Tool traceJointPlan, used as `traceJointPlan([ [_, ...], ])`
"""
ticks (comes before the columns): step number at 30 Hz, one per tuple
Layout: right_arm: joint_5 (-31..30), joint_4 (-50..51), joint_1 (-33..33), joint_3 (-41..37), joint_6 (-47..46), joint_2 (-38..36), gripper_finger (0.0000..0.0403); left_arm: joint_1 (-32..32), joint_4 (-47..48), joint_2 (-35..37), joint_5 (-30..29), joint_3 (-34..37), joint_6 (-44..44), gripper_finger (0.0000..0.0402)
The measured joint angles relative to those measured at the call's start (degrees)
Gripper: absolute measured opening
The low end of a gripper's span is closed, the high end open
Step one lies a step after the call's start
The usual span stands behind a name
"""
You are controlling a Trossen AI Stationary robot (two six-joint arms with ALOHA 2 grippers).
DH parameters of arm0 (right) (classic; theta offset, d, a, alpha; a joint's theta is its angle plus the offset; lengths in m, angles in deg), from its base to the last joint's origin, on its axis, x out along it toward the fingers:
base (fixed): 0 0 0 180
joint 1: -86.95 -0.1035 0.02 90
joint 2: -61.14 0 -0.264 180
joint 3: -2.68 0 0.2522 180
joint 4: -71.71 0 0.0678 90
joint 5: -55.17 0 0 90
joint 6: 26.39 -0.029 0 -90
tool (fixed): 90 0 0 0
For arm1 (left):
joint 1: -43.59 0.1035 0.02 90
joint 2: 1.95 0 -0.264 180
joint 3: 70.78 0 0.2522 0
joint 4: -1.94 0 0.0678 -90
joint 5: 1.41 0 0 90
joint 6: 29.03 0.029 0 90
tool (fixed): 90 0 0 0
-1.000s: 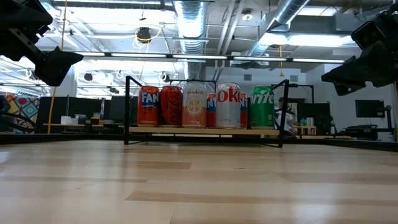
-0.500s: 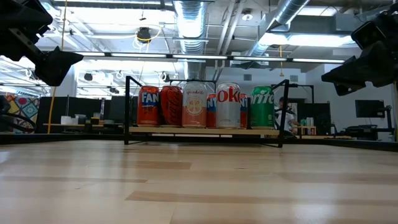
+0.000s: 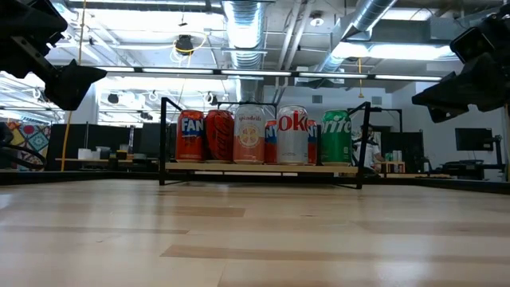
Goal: Place canned beverage on shelf
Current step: Return to Home Position
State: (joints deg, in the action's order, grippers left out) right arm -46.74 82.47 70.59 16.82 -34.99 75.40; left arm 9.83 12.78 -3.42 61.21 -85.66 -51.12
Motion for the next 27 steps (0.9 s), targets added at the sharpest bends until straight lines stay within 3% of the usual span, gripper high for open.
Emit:
traceJointPlan([
  [27, 0.0, 0.01, 0.0, -0.02, 0.0, 0.02, 0.0067, -0.61, -0.01, 0.0, -0.02, 0.0, 0.01, 0.0334],
])
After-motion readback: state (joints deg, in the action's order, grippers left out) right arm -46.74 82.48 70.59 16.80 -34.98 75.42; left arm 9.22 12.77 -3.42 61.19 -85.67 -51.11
